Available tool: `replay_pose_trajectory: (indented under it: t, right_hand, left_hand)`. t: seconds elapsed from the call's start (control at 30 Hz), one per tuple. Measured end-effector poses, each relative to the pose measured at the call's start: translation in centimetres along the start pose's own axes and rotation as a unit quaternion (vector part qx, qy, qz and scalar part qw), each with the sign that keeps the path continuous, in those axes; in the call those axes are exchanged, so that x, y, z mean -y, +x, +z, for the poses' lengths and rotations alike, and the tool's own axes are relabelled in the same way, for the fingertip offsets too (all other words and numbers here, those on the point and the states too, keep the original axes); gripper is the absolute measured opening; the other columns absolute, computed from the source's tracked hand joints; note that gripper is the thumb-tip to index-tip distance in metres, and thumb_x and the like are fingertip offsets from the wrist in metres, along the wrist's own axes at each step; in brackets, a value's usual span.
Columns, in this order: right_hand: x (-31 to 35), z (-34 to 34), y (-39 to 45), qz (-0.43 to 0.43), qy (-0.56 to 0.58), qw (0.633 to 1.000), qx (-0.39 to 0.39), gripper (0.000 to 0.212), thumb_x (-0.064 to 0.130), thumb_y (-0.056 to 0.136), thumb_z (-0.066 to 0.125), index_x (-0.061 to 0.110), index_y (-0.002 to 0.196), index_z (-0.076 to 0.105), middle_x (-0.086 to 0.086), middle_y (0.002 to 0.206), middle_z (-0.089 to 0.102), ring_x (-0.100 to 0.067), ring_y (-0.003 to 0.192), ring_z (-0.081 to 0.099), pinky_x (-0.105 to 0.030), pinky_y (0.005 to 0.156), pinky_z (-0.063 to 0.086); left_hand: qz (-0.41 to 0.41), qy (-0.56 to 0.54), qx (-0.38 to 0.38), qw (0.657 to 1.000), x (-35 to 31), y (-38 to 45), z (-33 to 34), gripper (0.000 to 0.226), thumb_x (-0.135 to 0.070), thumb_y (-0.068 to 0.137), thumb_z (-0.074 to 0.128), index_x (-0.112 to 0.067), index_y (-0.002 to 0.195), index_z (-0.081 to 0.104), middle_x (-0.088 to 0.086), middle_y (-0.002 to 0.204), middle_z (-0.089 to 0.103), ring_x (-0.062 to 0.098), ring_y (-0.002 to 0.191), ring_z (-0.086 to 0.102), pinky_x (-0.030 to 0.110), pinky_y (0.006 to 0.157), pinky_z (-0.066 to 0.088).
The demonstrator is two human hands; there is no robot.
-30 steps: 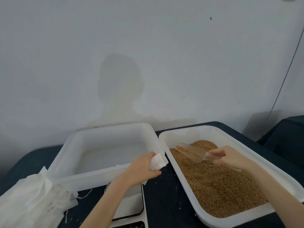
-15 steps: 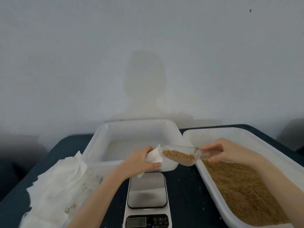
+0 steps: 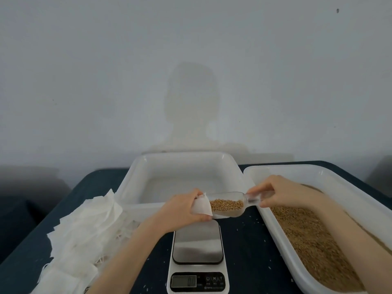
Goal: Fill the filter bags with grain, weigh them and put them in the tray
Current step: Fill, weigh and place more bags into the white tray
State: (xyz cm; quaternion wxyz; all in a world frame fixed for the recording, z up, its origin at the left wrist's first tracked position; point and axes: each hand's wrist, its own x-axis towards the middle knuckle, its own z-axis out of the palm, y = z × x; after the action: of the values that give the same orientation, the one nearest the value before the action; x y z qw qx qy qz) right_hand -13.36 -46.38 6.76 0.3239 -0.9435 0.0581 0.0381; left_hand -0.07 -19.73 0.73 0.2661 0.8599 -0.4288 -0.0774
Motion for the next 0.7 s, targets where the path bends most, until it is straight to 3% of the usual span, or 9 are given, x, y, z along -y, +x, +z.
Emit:
replay_pose_trajectory:
  t: [0.07,0.2,0.33,0.47,0.6,0.7]
  right_hand:
    - [0.6,0.4,0.3,-0.006,0.006,1.0,0.008,0.044,0.003,0.081,0.068,0.038,0.107,0.066,0.038,0.09,0.065,0.021,0.09,0.058,0.002,0.069,0.041]
    - [1.5,1.6,1.2,-0.016,-0.01,1.0,0.009,0.042,0.004,0.082,0.068,0.034,0.112,0.069,0.024,0.106,0.069,0.007,0.102,0.061,-0.004,0.078,0.045]
    - [2.6,1.7,1.4,-0.032,-0.064,0.997,0.013,0.041,0.005,0.083,0.065,0.03,0.114,0.07,0.019,0.112,0.068,0.004,0.105,0.06,-0.006,0.083,0.045]
    - [3.5,1.1,1.3,-0.038,-0.096,0.994,0.022,0.042,0.006,0.084,0.063,0.03,0.117,0.069,0.015,0.113,0.068,-0.003,0.103,0.062,-0.019,0.093,0.048]
    - [3.5,0.7,1.3,-0.032,-0.1,0.993,0.047,0.042,0.007,0.084,0.064,0.031,0.119,0.068,0.023,0.114,0.065,0.009,0.102,0.058,-0.006,0.086,0.043]
    - [3.3,0.5,1.3,-0.023,-0.099,0.993,0.068,0.044,0.006,0.083,0.065,0.031,0.119,0.067,0.027,0.114,0.064,0.01,0.107,0.056,-0.01,0.09,0.041]
  left_hand:
    - [0.002,0.022,0.001,1.0,0.2,0.0,0.1,0.064,-0.069,0.071,0.062,-0.038,0.122,0.04,-0.017,0.106,0.054,0.009,0.093,0.053,0.023,0.073,0.039]
    - [-0.002,0.031,0.019,0.999,0.8,-0.2,0.5,0.059,-0.064,0.075,0.064,-0.036,0.122,0.041,-0.016,0.116,0.055,0.007,0.099,0.051,0.024,0.08,0.04]
    - [-0.01,0.012,0.019,1.0,1.2,-0.8,0.9,0.055,-0.058,0.077,0.066,-0.037,0.121,0.041,-0.023,0.106,0.049,-0.002,0.09,0.048,0.017,0.074,0.035]
    - [-0.014,-0.03,0.046,0.998,1.2,-1.4,0.2,0.059,-0.053,0.08,0.068,-0.037,0.129,0.038,-0.016,0.11,0.051,-0.004,0.09,0.049,0.012,0.07,0.036]
    - [-0.009,-0.027,0.095,0.995,0.9,-1.6,-0.6,0.07,-0.045,0.083,0.068,-0.033,0.141,0.031,-0.013,0.121,0.047,0.003,0.104,0.048,0.011,0.08,0.036]
    - [-0.003,-0.026,0.123,0.992,0.4,-1.7,-0.8,0.078,-0.044,0.085,0.067,-0.029,0.148,0.023,-0.01,0.134,0.044,0.007,0.117,0.044,0.019,0.095,0.037]
